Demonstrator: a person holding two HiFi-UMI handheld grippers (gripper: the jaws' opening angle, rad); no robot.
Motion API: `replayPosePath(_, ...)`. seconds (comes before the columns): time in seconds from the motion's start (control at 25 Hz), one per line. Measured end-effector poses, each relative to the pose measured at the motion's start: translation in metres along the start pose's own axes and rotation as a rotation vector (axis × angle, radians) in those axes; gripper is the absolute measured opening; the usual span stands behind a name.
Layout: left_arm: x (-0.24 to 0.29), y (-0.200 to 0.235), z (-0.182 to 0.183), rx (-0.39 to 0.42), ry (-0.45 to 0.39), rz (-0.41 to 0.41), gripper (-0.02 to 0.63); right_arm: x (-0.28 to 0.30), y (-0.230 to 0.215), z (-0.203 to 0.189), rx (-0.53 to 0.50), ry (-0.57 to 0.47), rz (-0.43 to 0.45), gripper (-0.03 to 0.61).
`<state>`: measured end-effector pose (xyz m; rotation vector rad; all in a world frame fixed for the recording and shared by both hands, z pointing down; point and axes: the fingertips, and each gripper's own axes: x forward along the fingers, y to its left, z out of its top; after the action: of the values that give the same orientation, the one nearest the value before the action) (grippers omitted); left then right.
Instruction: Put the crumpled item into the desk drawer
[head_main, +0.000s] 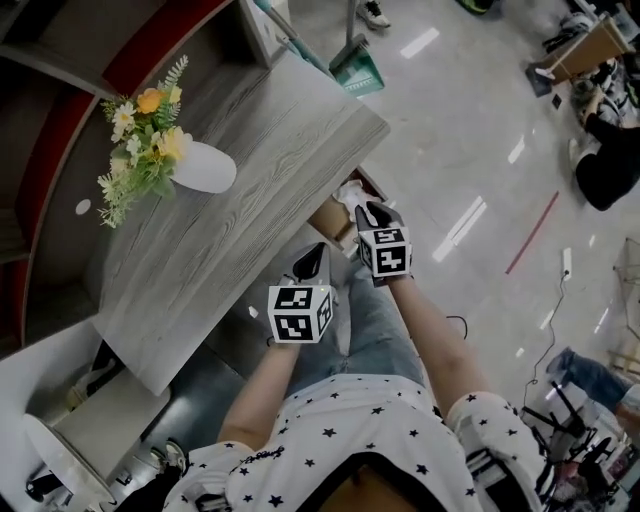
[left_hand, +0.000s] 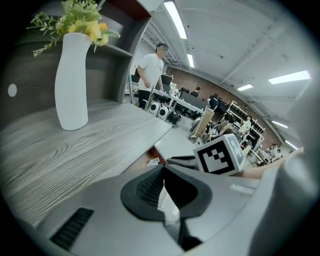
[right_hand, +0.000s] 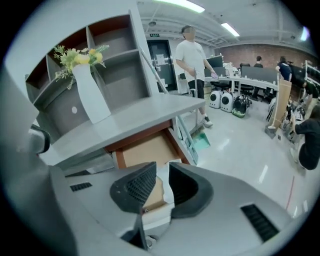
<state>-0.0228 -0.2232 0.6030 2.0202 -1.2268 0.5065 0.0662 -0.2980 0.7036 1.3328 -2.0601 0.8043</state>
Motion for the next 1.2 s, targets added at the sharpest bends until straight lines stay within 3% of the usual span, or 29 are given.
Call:
replayPosePath(0.4, -0.041, -0.017, 0.009, 0.038, -0.053, -0.037, 0.014, -0.079, 0.02, 0.027, 0.042, -0.153, -0.052, -0.001)
replayPosePath(1.2, -0.111, -0.043, 0.015, 0.137, -0.125, -0.122, 0.014, -0.218, 0.074, 0.045, 0.068, -0.376, -0.072, -0.006)
